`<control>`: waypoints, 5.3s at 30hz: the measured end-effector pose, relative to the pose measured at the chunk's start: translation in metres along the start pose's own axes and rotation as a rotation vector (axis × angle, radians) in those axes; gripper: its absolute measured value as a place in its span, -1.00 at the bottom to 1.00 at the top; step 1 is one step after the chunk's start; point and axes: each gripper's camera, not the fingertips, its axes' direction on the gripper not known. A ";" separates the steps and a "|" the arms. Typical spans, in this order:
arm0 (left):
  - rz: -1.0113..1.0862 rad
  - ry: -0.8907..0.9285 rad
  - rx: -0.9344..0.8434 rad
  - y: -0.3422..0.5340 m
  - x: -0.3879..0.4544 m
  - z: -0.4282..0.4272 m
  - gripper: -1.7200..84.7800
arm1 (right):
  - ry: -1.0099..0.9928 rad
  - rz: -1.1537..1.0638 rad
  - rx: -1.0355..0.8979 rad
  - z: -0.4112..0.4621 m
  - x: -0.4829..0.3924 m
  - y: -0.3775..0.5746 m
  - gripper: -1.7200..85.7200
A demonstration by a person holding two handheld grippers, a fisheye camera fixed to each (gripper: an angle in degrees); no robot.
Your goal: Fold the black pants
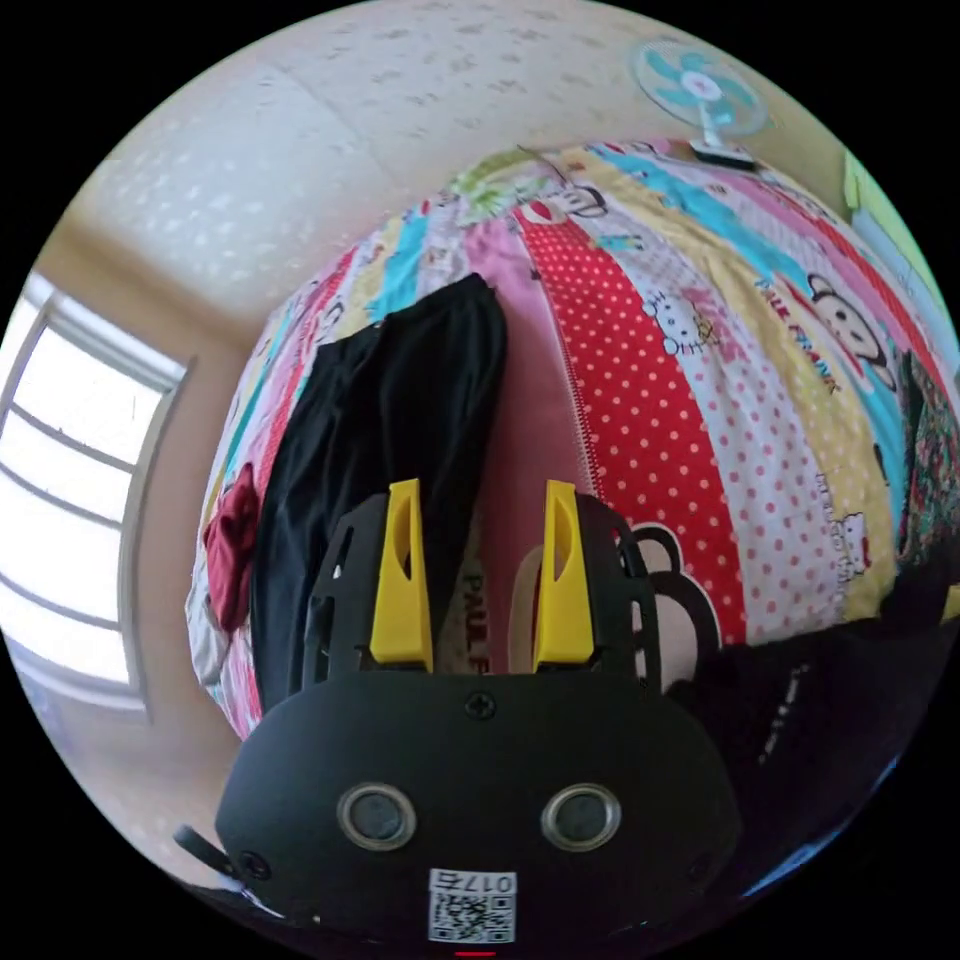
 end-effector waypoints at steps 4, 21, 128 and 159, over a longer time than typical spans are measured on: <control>-0.020 0.059 0.035 -0.003 -0.026 -0.033 -0.97 | -0.047 0.060 0.006 0.051 0.010 -0.037 -0.83; -0.388 -0.089 0.372 0.136 -0.161 -0.221 -0.89 | -0.376 -0.247 0.015 0.115 -0.269 0.014 -0.84; -0.231 -0.167 -0.047 -0.057 -0.177 -0.002 -0.58 | -0.467 -0.170 -0.125 -0.209 -0.083 0.270 -0.47; 0.298 0.217 -0.214 -0.122 0.143 0.200 -0.73 | -0.494 -0.106 0.286 -0.684 0.225 0.255 -0.58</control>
